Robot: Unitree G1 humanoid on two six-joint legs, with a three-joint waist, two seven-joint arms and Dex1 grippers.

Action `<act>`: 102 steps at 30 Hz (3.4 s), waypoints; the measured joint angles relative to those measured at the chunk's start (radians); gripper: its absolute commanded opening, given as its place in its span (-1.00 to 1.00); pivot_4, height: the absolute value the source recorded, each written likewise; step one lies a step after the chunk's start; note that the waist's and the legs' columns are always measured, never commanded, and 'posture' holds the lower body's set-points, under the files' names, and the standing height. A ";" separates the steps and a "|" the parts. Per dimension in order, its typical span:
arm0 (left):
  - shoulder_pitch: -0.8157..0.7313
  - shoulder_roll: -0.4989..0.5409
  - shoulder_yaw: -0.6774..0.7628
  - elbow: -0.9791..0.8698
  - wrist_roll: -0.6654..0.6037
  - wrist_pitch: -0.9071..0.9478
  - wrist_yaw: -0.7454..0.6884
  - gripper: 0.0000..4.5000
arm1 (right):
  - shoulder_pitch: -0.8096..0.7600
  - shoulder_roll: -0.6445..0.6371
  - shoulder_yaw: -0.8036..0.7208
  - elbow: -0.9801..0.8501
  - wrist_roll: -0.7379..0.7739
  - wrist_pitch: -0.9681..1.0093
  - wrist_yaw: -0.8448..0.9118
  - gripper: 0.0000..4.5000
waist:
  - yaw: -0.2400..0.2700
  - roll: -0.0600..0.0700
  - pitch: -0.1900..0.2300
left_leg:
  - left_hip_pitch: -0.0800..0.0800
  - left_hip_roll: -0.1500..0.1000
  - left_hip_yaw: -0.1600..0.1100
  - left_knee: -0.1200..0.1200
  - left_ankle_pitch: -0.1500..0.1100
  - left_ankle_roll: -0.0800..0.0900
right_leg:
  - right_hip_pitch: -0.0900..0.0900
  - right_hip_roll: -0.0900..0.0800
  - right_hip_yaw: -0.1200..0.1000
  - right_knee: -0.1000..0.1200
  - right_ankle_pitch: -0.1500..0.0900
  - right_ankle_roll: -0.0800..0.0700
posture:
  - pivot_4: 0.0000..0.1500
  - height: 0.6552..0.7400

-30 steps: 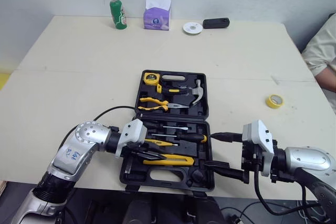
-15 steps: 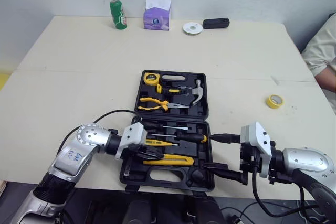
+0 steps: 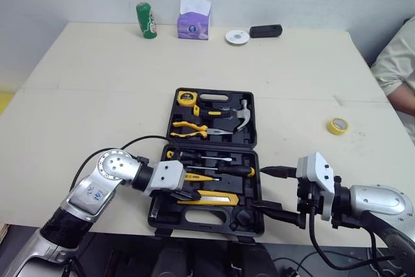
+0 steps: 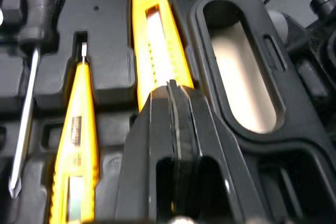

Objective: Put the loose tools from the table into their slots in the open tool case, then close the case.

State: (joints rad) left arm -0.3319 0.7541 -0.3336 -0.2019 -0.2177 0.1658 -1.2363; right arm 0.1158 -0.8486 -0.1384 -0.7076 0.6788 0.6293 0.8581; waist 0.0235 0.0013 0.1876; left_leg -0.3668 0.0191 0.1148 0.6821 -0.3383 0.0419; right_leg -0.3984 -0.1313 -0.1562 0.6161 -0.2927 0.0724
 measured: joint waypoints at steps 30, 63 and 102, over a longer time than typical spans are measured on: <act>0.292 0.010 0.828 0.136 -0.388 0.383 0.384 0.91 | 0.040 -0.060 -0.432 0.553 -0.140 -0.143 0.008 1.00 | 0.001 -0.002 -0.010 | 0.001 0.001 -0.002 -0.001 -0.006 0.001 | 0.003 0.001 -0.002 -0.005 0.000 0.000 | 1.00 0.80; -0.176 0.035 0.484 -0.084 -0.500 0.500 0.224 0.91 | -0.686 -0.376 0.100 1.032 -0.441 -0.263 0.420 1.00 | -0.026 0.012 0.005 | -0.003 0.000 0.001 -0.001 0.000 -0.002 | -0.001 0.001 -0.001 -0.003 0.000 0.000 | 1.00 0.80; -0.276 -0.052 0.432 -0.214 -0.564 0.499 0.297 1.00 | -1.273 -0.036 0.502 1.900 -1.044 -0.670 0.381 0.20 | -0.034 0.008 0.007 | -0.004 -0.001 -0.001 0.000 0.003 -0.003 | -0.001 0.002 -0.002 0.003 0.000 0.001 | 1.00 0.80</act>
State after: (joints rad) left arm -0.6076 0.7018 0.0982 -0.4156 -0.7814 0.6649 -0.9391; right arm -1.1574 -0.8850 0.3633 1.1927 -0.3651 -0.0406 1.2387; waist -0.0109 0.0096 0.1946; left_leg -0.3704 0.0184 0.1142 0.6824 -0.3357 0.0389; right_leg -0.3992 -0.1295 -0.1578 0.6194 -0.2923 0.0735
